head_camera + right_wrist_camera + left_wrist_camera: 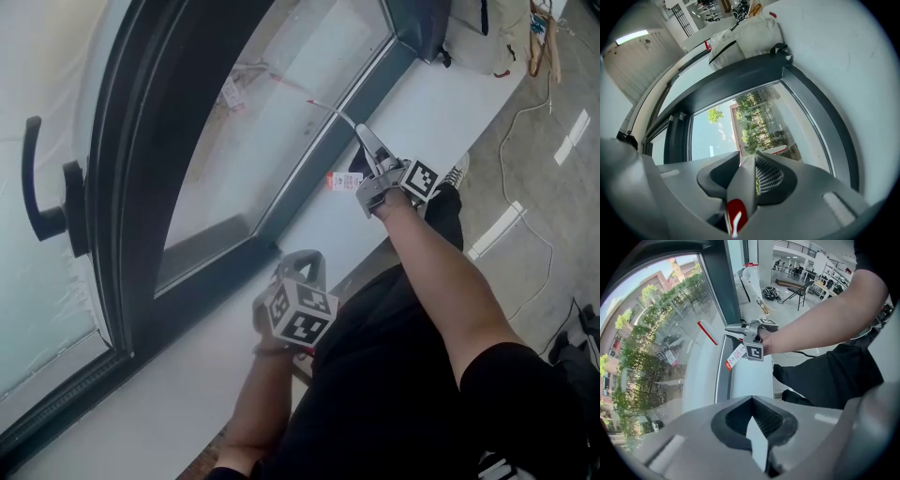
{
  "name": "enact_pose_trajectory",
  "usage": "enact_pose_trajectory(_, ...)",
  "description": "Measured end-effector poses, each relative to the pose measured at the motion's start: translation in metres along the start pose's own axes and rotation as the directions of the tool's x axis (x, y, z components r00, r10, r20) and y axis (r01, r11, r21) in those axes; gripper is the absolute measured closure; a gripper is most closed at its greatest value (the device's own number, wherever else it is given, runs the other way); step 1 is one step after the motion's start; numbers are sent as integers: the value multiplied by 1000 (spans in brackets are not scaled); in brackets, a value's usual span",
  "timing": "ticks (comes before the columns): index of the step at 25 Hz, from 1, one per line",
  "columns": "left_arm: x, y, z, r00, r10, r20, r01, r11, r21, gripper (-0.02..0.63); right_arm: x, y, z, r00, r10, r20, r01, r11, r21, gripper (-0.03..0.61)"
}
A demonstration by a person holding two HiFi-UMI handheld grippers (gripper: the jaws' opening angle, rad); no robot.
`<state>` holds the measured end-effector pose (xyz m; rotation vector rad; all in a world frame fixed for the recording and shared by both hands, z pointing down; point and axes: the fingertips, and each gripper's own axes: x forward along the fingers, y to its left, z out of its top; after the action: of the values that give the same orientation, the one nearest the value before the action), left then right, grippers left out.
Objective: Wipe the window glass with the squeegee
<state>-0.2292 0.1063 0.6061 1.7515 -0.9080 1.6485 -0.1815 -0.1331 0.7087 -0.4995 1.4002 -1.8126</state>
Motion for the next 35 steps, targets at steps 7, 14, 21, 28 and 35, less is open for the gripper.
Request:
enact_pose_trajectory(7,-3,1,-23,1000,8,0,-8,1000,-19,614,3,-8,-48,998,-7,-60,8,1000,10,448)
enact_pose_trajectory(14,-2,2,-35,1000,10,-2,-10,1000,-25,614,1,-16,-89,993,-15,-120,18,999,30,449)
enact_pose_trajectory(21,-3,5,-39,1000,14,-5,-14,999,-34,614,-4,-26,-118,982,-37,-183,45,998,36,448)
enact_pose_trajectory(28,0,3,-36,1000,2,-17,-2,1000,-21,614,-7,-28,-135,973,-38,-228,49,998,42,448)
enact_pose_trajectory(35,10,7,-21,1000,-5,-24,5,1000,-2,614,-6,-30,-123,972,-30,-234,40,998,37,449)
